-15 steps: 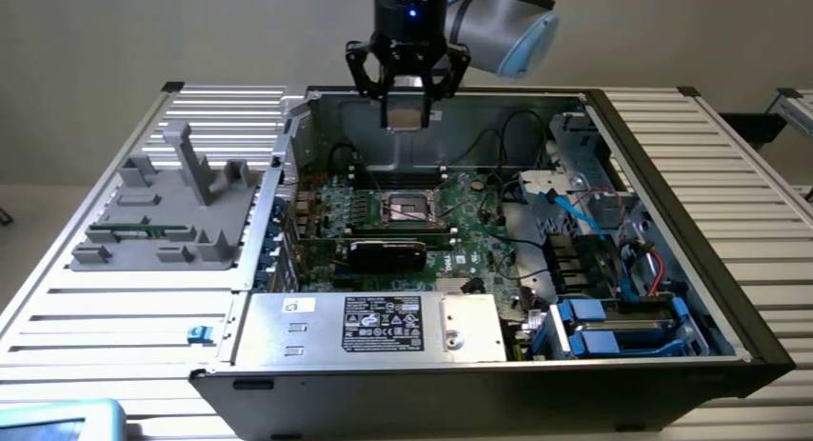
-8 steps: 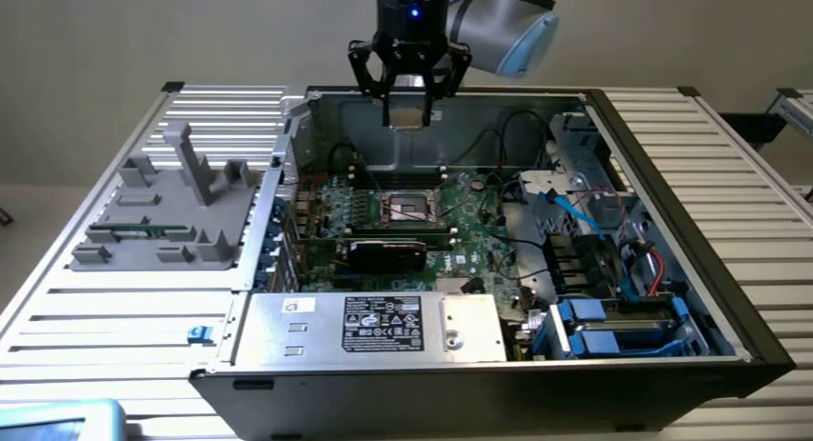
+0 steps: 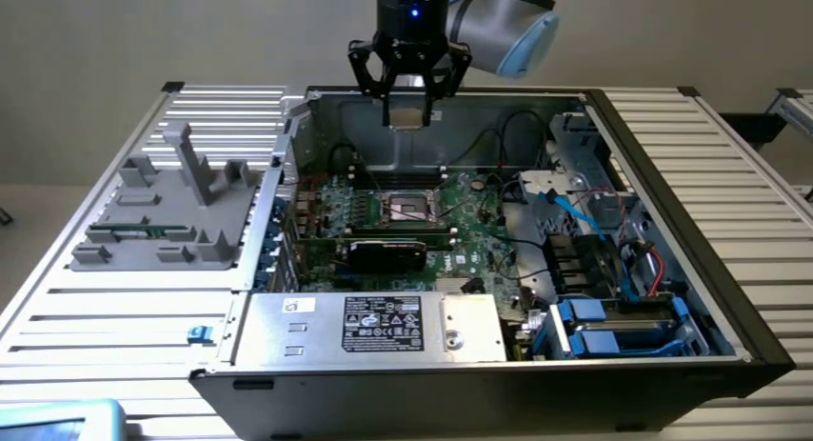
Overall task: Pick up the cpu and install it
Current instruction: 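Place the cpu into insertion slot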
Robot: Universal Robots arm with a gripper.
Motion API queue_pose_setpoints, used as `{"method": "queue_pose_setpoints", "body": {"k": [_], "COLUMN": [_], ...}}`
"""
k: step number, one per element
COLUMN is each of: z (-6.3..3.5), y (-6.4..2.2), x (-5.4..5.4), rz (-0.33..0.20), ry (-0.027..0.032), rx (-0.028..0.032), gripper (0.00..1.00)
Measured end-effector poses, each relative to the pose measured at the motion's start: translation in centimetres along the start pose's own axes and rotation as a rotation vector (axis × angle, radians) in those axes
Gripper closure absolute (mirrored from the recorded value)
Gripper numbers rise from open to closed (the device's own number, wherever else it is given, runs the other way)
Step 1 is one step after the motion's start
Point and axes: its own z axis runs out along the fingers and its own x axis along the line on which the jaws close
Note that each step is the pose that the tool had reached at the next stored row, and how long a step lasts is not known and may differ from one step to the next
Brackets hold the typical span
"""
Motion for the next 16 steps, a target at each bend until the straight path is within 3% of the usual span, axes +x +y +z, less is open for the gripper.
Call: {"method": "queue_pose_setpoints", "body": {"k": [8,16], "z": [0.00,0.01], "y": [0.00,0.00], "x": [0.00,0.00], "rz": [0.003,0.124], "ry": [-0.0001,-0.0053], "rx": [-0.0001,-0.0017], "gripper": [0.45,0.45]}}
